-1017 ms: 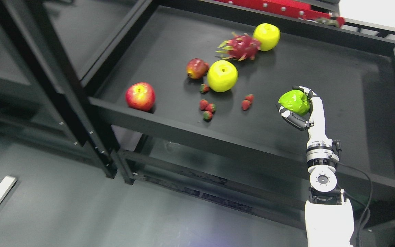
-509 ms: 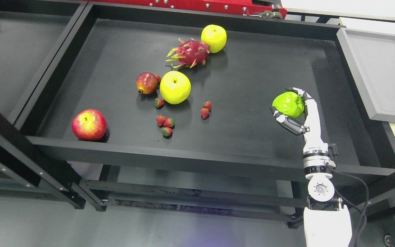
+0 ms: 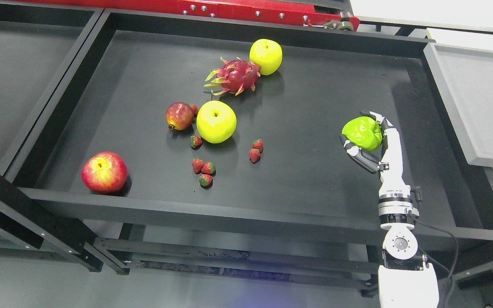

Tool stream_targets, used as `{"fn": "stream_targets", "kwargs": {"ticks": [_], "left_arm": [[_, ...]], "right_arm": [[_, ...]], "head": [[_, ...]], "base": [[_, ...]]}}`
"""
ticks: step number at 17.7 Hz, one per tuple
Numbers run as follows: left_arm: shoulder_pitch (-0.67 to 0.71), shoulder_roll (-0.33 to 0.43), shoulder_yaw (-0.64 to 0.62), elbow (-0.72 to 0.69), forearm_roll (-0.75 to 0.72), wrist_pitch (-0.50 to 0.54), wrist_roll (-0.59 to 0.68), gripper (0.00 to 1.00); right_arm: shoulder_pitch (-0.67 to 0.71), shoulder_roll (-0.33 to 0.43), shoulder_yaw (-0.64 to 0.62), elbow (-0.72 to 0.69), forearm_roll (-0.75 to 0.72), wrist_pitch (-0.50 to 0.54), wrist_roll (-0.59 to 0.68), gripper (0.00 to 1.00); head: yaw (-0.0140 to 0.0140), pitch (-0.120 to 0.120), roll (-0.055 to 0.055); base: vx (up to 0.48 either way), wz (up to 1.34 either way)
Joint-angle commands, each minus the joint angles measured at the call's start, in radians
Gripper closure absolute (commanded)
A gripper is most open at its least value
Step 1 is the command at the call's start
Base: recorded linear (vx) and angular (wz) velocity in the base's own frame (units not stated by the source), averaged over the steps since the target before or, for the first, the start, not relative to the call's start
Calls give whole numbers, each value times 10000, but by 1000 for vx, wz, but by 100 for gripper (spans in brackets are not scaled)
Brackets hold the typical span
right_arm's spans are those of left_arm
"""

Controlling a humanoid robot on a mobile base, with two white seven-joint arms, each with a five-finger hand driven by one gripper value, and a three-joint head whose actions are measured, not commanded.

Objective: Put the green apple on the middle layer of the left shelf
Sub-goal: 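Carry the apple over the shelf tray near the other fruits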

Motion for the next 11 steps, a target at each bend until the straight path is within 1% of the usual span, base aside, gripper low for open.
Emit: {"fn": "stream_targets", "kwargs": {"ticks": [1,2,3,4,5,6,7,11], "left_arm": [[0,175,2,0,0,-9,0,0],[0,175,2,0,-15,-9,0,0],[0,175,2,0,-15,7,0,0],[0,175,2,0,0,-8,0,0],[0,175,2,0,0,-9,0,0],[0,175,2,0,0,-9,0,0],[0,175,2,0,0,-9,0,0],[0,175,2,0,0,-9,0,0]], "right_arm": [[-150,-175,189,-91,-105,486,18,99],[-241,-175,524,-61,2,762,33,98],[-349,-175,786,31,48,992,79,93],[-365,-175,895,123,49,1055,125,76],[-365,-175,956,154,33,1117,156,27],[-335,-175,1018,154,3,1117,217,10],[-304,-175,1064,154,-43,1117,248,1],[-90,-175,1003,139,-104,1087,233,0]], "head": [[0,0,0],[0,0,0],[0,0,0],[0,0,0],[0,0,0],[0,0,0],[0,0,0],[0,0,0]], "base": [[97,52],[97,52],[90,89],[90,89],[87,78],[87,78],[61,67],[45,57]]}}
